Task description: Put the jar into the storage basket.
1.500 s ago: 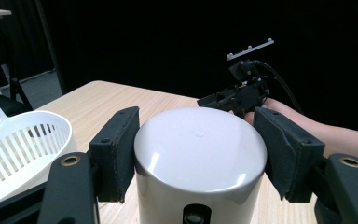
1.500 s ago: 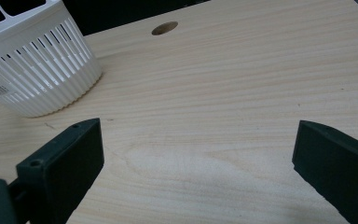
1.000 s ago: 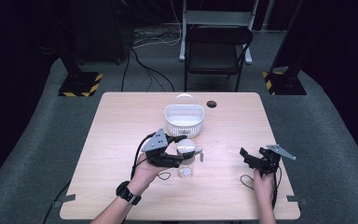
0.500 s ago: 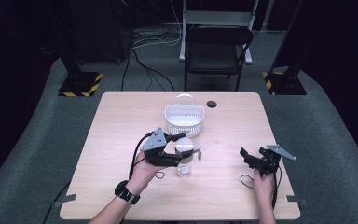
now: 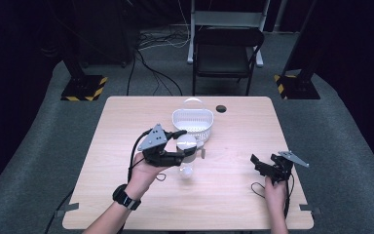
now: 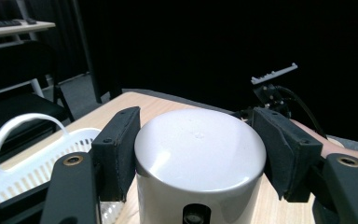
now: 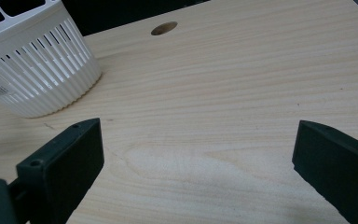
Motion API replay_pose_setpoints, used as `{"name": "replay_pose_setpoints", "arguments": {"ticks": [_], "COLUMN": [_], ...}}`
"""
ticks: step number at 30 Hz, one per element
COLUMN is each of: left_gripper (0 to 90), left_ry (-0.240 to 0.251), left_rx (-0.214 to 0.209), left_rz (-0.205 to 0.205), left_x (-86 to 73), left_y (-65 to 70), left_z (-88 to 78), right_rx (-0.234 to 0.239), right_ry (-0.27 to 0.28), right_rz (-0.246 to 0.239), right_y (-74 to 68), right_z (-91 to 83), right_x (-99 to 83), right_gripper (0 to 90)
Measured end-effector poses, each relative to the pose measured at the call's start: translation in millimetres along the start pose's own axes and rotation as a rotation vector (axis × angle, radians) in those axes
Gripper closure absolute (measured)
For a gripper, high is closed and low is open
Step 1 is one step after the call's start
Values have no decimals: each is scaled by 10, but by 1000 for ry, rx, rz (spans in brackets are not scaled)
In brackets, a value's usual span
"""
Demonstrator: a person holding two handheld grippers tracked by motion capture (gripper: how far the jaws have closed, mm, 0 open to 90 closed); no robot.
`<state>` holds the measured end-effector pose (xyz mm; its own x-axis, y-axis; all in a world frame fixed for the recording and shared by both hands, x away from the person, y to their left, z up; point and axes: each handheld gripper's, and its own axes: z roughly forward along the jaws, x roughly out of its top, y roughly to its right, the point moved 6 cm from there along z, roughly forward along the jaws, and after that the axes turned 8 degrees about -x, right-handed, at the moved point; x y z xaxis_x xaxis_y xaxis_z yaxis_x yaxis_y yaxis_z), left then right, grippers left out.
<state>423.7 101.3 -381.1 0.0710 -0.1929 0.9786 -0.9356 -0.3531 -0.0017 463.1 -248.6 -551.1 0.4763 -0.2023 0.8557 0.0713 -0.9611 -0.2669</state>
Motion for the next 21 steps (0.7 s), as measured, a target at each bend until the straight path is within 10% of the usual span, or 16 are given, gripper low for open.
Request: {"name": "replay_pose_setpoints", "arguments": {"ticks": [21], "left_gripper": [340], "left_ry": [70], "left_rx": [119], "left_rz": [-3], "left_x": [597], "left_y": [-315], "left_z": [-195], "right_rx": [1], "right_ry": [2], "right_rz": [5], "right_y": [7], "right_z": [-1], "right_x": [1], "right_gripper": [11]}}
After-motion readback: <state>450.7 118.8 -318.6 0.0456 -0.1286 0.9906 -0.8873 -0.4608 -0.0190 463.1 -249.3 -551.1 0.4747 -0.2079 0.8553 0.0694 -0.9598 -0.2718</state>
